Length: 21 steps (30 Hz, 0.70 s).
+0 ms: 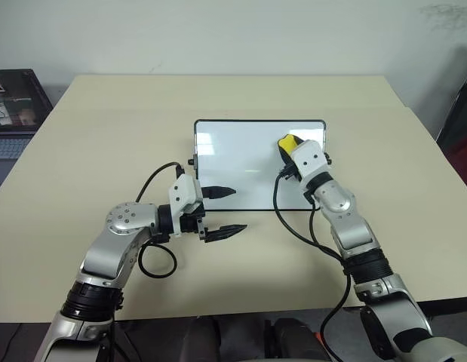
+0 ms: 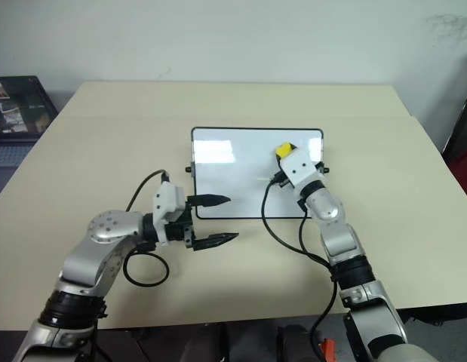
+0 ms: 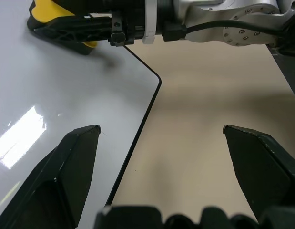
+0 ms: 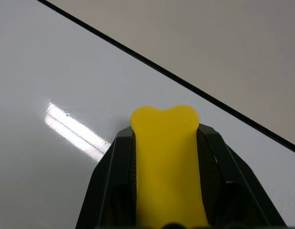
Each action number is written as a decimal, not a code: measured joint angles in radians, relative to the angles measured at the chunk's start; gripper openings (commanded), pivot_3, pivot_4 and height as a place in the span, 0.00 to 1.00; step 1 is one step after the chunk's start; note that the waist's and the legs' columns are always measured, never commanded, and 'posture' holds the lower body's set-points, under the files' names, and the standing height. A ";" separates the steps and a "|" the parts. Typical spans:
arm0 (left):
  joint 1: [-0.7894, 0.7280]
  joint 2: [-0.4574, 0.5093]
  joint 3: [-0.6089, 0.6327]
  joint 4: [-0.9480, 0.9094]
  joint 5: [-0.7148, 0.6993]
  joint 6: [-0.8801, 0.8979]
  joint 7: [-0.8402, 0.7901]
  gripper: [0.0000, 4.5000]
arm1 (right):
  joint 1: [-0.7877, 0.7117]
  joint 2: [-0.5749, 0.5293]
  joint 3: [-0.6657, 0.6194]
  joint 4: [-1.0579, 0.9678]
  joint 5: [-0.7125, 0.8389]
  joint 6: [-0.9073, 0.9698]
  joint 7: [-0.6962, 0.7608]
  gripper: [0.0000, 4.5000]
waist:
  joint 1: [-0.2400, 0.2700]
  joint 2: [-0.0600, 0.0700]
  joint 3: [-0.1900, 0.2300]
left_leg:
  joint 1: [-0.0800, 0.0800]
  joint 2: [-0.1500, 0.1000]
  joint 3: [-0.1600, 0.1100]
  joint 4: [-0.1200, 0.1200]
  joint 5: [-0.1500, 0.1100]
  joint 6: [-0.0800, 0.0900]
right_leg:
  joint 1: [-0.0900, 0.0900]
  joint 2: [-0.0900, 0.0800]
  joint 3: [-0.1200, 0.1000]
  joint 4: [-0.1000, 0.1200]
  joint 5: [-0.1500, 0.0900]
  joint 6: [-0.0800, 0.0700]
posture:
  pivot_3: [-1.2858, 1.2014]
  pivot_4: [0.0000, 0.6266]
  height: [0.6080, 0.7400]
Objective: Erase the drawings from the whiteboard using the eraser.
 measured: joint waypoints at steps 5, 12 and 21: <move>0.009 0.000 0.000 0.007 0.001 -0.005 -0.002 1.00 | 0.089 0.049 0.086 -0.008 -0.021 -0.026 0.022 0.29 | -0.008 0.000 -0.001 | 0.003 0.000 -0.001 0.000 0.000 0.000 | 0.002 0.000 0.000 0.001 0.000 0.000 | 0.52 0.24 1.00; 0.011 -0.005 0.000 0.042 0.012 -0.040 -0.013 1.00 | 0.111 0.091 0.167 0.010 -0.060 -0.022 0.043 0.29 | -0.008 0.000 -0.001 | 0.004 0.000 -0.002 0.000 0.001 0.001 | 0.003 0.000 0.000 0.002 0.002 0.001 | 0.52 0.24 1.00; 0.022 -0.028 -0.017 0.075 0.024 -0.074 -0.018 1.00 | 0.124 0.035 0.093 -0.364 0.007 0.148 0.144 0.29 | 0.004 0.001 0.000 | -0.002 0.000 -0.002 0.000 0.001 0.001 | -0.001 0.000 -0.001 -0.001 0.002 0.001 | 0.52 0.24 1.00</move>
